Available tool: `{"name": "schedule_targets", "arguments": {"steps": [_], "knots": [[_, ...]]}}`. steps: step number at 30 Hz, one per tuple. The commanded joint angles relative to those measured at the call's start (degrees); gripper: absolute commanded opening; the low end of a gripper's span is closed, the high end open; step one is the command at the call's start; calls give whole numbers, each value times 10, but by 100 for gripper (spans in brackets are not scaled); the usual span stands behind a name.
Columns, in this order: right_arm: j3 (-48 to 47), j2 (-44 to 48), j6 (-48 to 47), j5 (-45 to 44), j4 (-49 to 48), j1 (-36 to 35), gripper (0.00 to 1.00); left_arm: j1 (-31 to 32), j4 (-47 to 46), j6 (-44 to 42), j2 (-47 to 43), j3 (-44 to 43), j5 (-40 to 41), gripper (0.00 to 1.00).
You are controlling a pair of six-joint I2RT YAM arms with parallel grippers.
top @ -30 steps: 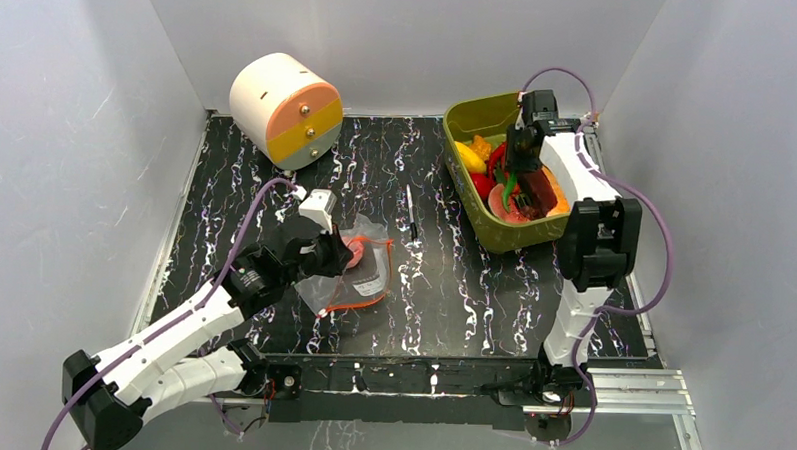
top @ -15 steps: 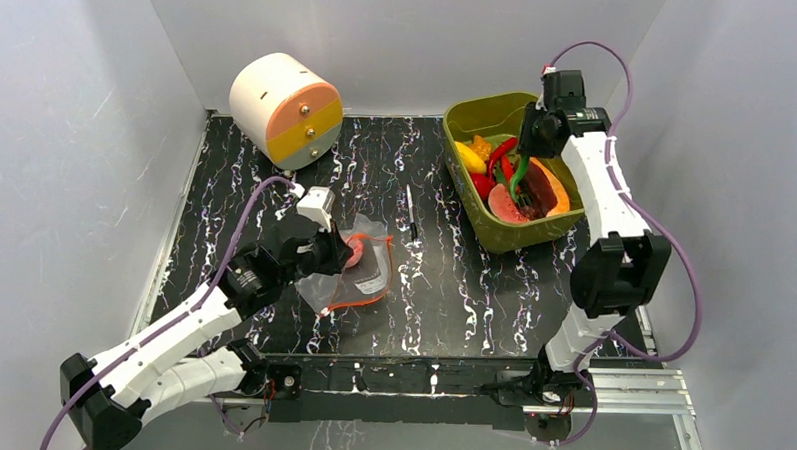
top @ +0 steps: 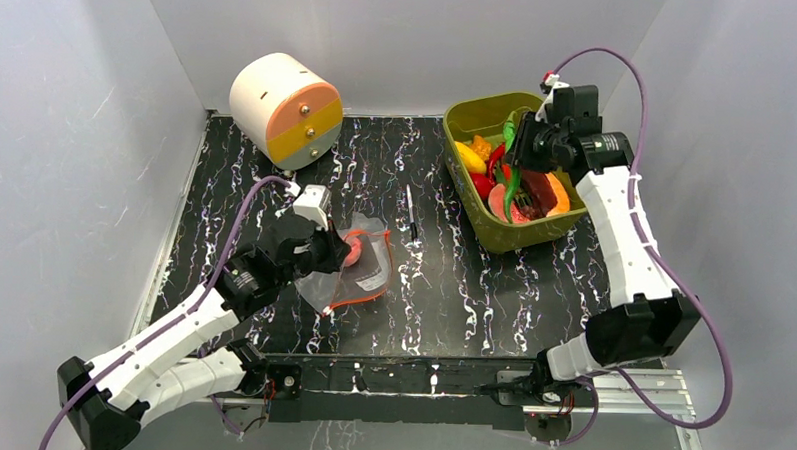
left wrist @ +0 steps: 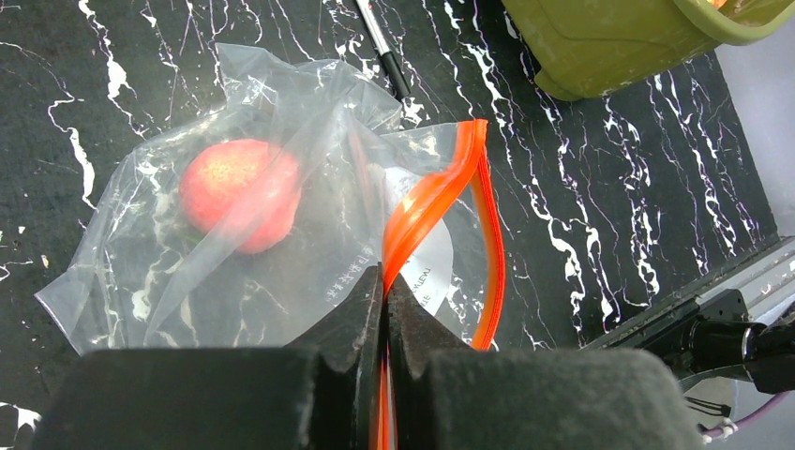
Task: Place the food in the zip-top bag and seal the zipper
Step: Place the fake vegetable in the zipper food storage bag.
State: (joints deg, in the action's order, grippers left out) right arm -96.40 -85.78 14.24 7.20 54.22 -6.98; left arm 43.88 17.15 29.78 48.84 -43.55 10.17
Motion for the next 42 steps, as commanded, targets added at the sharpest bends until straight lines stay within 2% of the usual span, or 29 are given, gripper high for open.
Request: {"name": "schedule_targets", "arguments": {"steps": [1,6,16,22,27,33,42], "knots": [[39,54,27,78,-20,-25,18,0,-8,-3,10,-32,10,0],[79,95,47,103,-31,-71,19,0,-24,2,24,-33,1,0],[194,169,113,223,-90,-143,19,0,-52,19,35,-22,-10,0],[267,211,169,241,-119,-186,18,0,-57,23,43,-20,-15,0],[261,208,209,227,-108,-244,18,0,-68,32,46,-14,-23,0],[258,182,220,215,-100,-281,19,0,-70,34,47,-14,-27,0],[288,154,279,216,-179,-357,19,0,-69,36,39,-12,-35,0]]}}
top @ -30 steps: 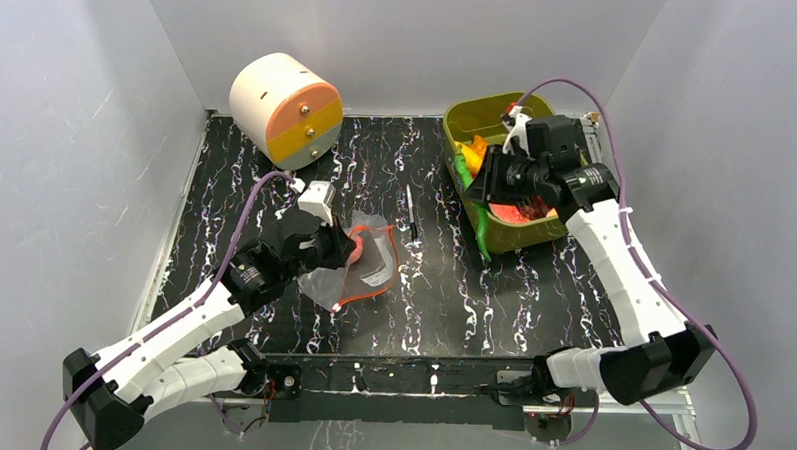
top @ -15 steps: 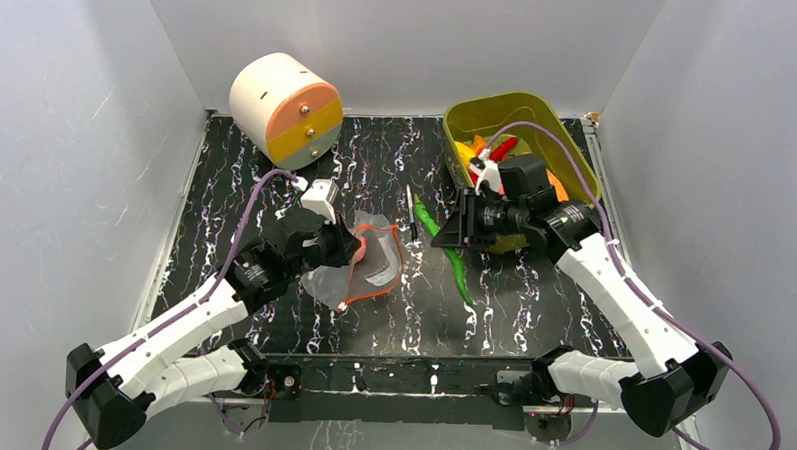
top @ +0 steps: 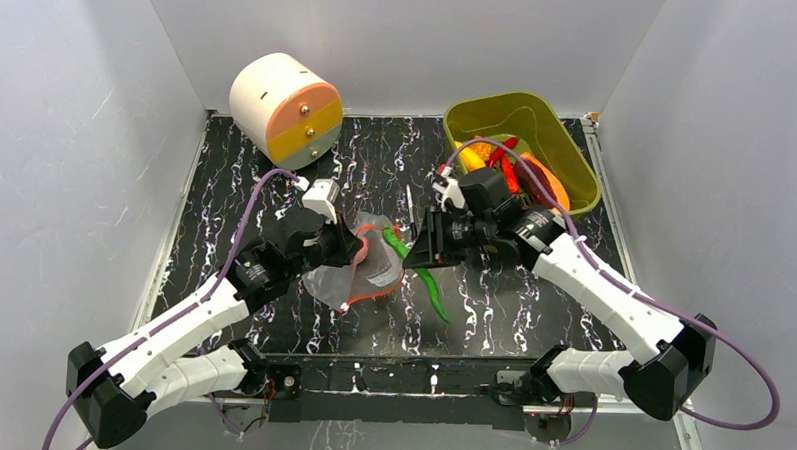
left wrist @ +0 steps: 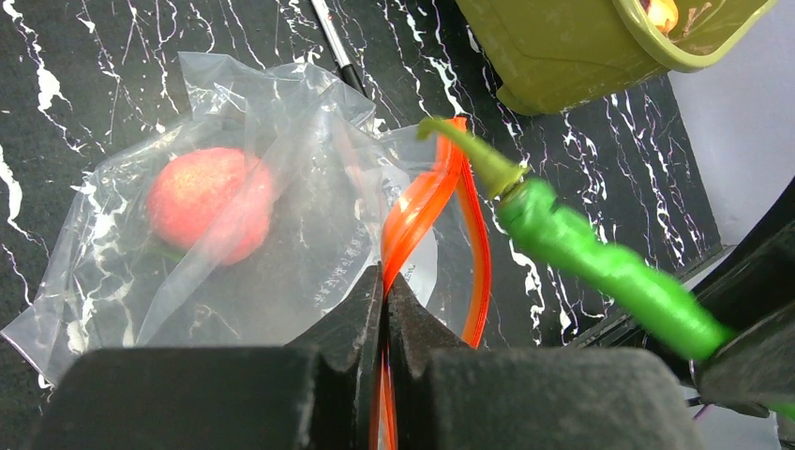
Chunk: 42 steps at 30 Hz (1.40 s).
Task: Place the food in the zip-top bag and seal the zipper
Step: Place the fake vegetable in the zipper food storage bag.
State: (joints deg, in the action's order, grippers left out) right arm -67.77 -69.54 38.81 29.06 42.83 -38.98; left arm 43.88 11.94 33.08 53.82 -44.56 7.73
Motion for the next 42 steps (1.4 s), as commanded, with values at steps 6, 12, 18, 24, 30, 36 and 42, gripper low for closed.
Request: {"name": "schedule_targets", "arguments": {"steps": [6,12,18,24,30,36,42], "knots": [[6,-38,50,-28,-79,-76,19,0,-24,9,-16,1,-24,0],[-11,-77,45,-59,-65,-80,19,0,-19,20,-28,3,-35,0],[-32,-95,29,-56,-43,-82,19,0,5,24,-34,0,-28,0],[-28,-69,16,-51,-17,-82,19,0,13,12,-47,-1,-5,0],[-6,-33,-2,-18,0,-81,19,0,19,-15,-36,-7,-14,0],[-7,-13,-18,2,16,-82,19,-1,20,-32,-18,-17,-32,0],[7,-7,-6,15,-1,-82,19,0,11,-34,-1,-24,-45,0]]}}
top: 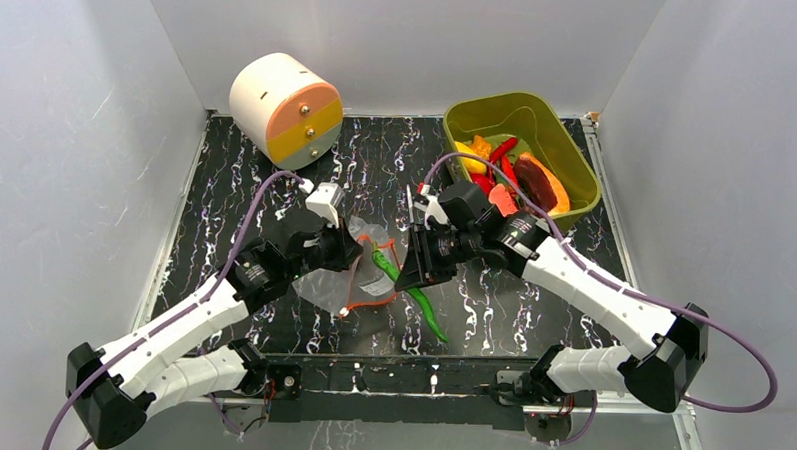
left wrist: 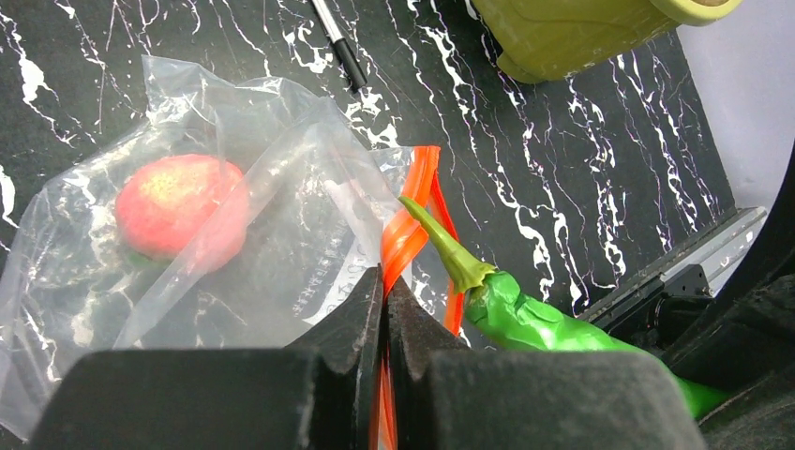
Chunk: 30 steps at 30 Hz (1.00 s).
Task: Place the food in the zip-top bag and seal the zipper
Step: Place the fake vegetable in the zipper food storage bag.
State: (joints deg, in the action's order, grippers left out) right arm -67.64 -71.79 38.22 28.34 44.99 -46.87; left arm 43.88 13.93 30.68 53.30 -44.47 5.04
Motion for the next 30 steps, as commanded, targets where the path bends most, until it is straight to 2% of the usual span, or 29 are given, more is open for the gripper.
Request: {"name": "schedule_targets", "arguments": {"steps": [1,9,14,18,25,30], "knots": [[9,14,2,22,-26,-4,19,0,-10,-10,6,-25,-22,0],[24,23,4,38,-41,-5,19,0,0,-8,17,-21,-16,0],[-1,32,-29,15,23,-4,19,0,10,-7,14,-18,-6,0],[14,56,-29,16,29,-6,19,0,1,-4,11,-12,-10,0],[41,43,-5,39,-30,-12,20,0,-16,-4,21,-24,-26,0],[35,17,12,-23,-67,-12,19,0,-23,-9,10,-19,-51,0]]}}
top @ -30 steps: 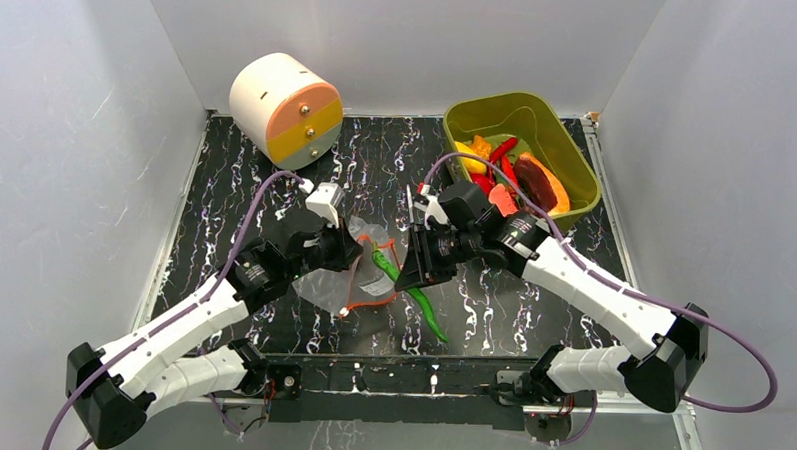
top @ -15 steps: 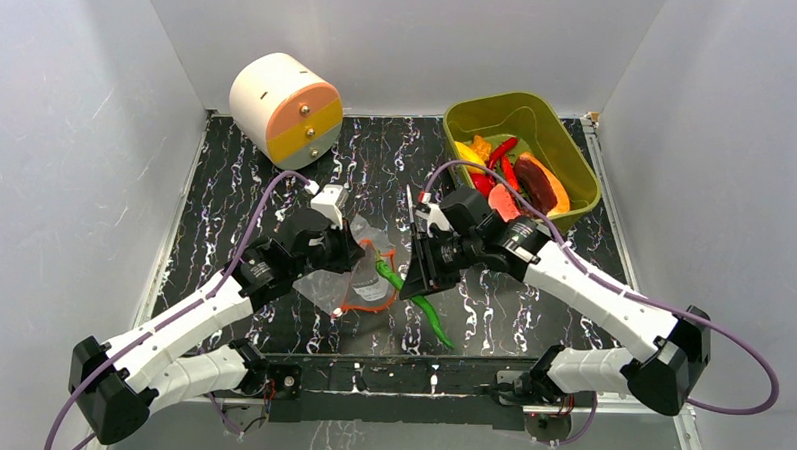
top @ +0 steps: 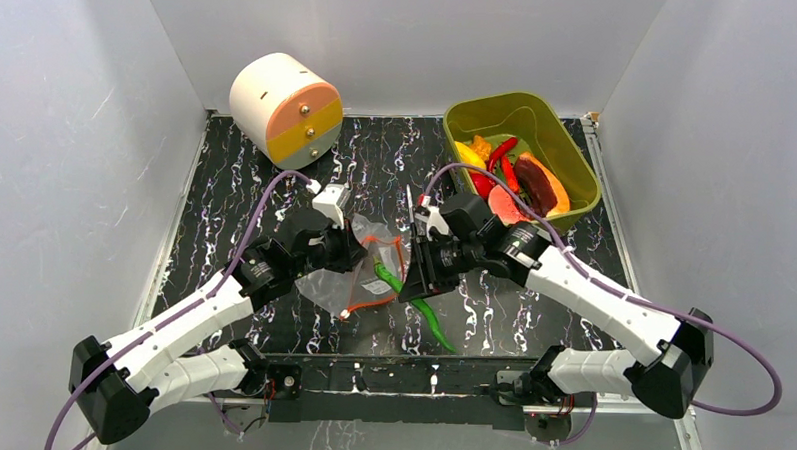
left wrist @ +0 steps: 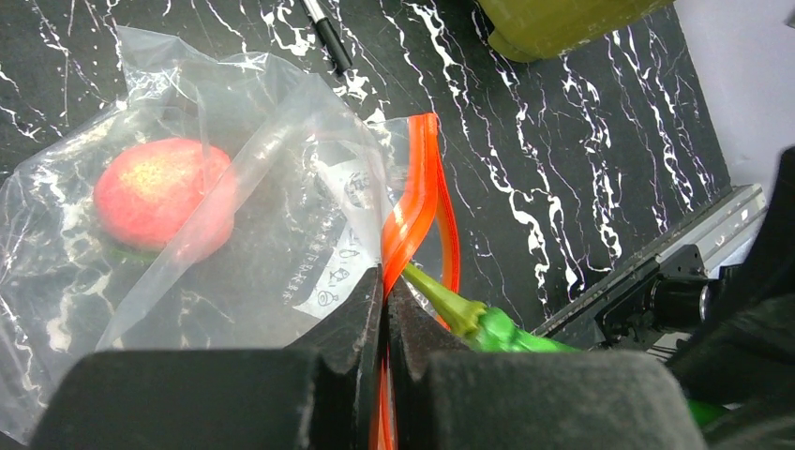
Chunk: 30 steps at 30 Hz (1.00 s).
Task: Place the food in the zip-top bag and seal the zipper
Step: Place the fake vegetable in the zipper food storage bag.
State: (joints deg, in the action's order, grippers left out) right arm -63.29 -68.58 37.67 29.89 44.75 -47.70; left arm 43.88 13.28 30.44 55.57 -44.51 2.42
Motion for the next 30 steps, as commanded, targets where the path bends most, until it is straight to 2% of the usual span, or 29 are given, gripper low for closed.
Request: {"name": "schedule_targets", "arguments": {"steps": [1,7,21,30], "knots": [[-11,-24,25,-50,-72,-3,19,0,-18,-5,-17,-18,-26,0],[0,-63,99,-89,-178,-4,20,0,-25,8,-37,-4,-48,0],[-16,-133,186,-199,-235,-4,21,0,-62,68,-55,29,-93,0],[25,-122,207,-295,-295,-3,17,0,-117,150,-72,63,-118,0]]}}
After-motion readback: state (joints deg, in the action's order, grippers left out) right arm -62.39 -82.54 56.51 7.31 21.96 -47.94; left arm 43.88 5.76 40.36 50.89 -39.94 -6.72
